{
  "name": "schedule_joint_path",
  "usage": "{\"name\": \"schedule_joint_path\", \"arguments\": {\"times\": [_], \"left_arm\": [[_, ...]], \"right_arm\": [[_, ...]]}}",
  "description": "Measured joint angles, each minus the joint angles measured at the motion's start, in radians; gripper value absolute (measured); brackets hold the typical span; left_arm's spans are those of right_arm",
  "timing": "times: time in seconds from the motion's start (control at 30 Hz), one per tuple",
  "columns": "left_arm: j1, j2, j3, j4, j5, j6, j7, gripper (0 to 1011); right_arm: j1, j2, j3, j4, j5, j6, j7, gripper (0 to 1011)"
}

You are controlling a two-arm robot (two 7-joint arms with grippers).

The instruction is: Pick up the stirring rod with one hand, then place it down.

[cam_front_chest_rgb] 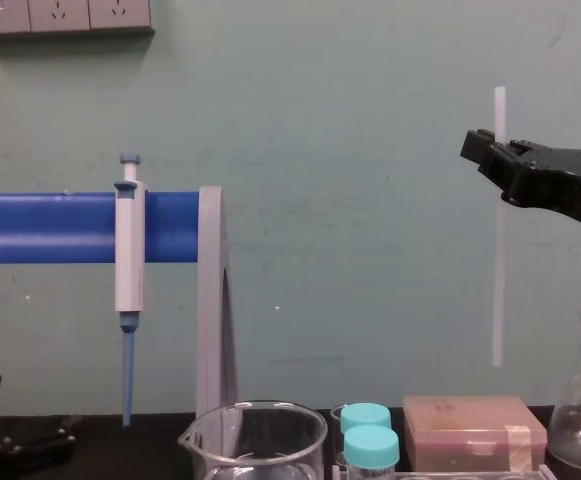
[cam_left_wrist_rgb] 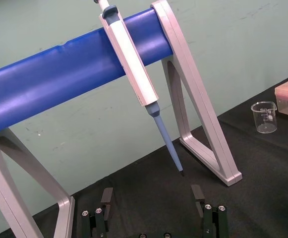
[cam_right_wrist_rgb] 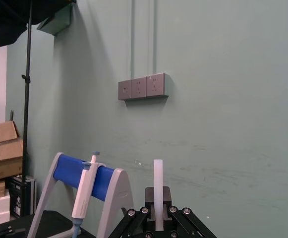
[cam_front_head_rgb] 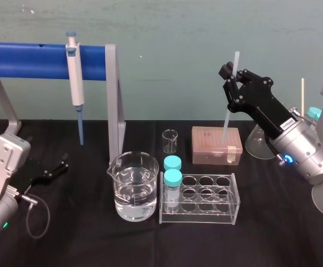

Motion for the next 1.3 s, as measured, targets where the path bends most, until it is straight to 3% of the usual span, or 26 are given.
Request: {"name": "schedule_joint_path", "arguments": {"times": [1.3], "left_arm": [[0.000,0.000,0.000,0.000,0.000,0.000,0.000,1000]], "right_arm": [[0.005,0.000,-0.004,0.007,0.004,0.003,0.004,71]]}}
